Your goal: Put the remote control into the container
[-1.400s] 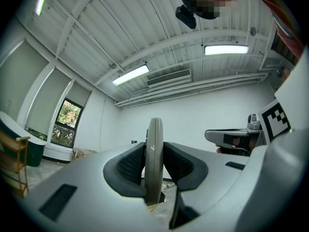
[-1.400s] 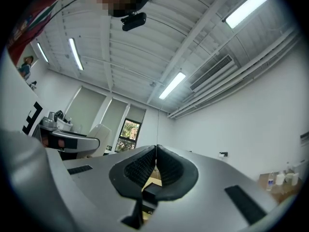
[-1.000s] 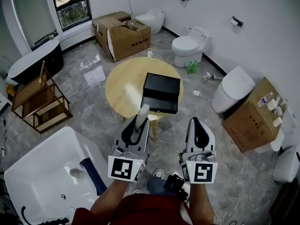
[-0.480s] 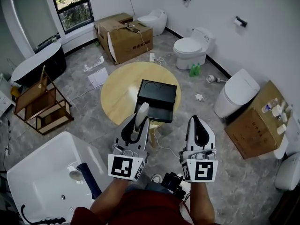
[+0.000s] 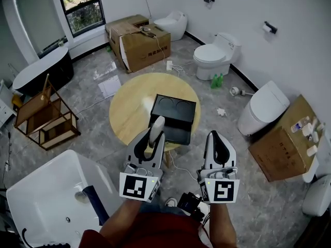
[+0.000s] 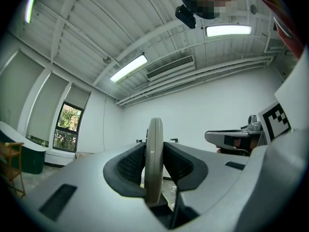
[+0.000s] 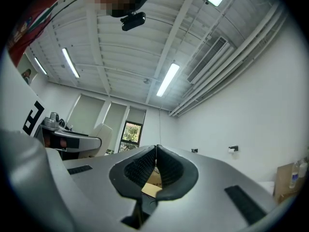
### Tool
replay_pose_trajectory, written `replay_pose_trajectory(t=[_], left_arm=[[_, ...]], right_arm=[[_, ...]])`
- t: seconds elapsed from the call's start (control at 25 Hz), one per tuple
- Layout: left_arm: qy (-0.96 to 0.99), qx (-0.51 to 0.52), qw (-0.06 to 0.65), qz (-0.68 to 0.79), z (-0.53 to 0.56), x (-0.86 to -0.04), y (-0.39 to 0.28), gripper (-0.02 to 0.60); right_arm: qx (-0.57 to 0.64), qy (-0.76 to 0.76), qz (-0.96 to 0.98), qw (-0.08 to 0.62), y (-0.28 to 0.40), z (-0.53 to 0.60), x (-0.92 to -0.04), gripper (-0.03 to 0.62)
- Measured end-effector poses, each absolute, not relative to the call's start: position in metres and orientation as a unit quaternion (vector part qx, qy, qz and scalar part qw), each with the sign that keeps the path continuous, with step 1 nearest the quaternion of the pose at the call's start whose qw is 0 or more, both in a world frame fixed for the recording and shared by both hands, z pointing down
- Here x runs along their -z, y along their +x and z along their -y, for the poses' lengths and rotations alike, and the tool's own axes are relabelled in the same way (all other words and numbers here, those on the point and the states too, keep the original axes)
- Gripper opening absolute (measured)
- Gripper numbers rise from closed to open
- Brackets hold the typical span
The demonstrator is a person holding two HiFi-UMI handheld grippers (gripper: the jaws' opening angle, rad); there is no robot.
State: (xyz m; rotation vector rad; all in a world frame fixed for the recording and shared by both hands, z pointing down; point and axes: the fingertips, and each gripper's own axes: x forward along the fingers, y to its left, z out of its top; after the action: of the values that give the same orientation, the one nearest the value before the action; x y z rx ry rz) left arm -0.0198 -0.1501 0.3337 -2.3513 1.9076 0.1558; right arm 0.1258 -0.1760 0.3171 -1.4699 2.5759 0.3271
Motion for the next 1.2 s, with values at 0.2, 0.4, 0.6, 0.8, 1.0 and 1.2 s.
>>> replay_pose_trajectory(t=[0.2,0.4,0.6,0.8,1.0,1.2], left_arm=[[-0.783,-0.057,0.05,-0.618,0.187,-0.342,-0.037,0.117],[-0.79,-0.065,0.045,-0.607,0.228,-0.343,-0.06,0.117],[-0.797,-0.076,0.042,-0.598,0.262,-0.341,-0.085,0.118],[-0.804,-0.078,0.036,-0.588,0.293,-0.343,-0.111,0.117],[-0.809,-0.124,0.026,-0.574,0.315,-0.331,-0.127,0.117],[-0.817,-0.123,0.021,-0.563,0.329,-0.333,-0.133,0.117]], right_arm=[[-0.109,-0.501,-0.856,0.059,0.107,0.211,-0.325,0.021],[-0.114,-0.507,-0.853,0.054,0.081,0.25,-0.321,0.021],[-0.116,-0.512,-0.849,0.052,0.053,0.28,-0.319,0.021],[-0.116,-0.526,-0.841,0.052,0.031,0.305,-0.318,0.021],[-0.122,-0.541,-0.831,0.041,0.015,0.323,-0.316,0.021],[-0.119,-0.553,-0.824,0.039,0.01,0.336,-0.318,0.021]])
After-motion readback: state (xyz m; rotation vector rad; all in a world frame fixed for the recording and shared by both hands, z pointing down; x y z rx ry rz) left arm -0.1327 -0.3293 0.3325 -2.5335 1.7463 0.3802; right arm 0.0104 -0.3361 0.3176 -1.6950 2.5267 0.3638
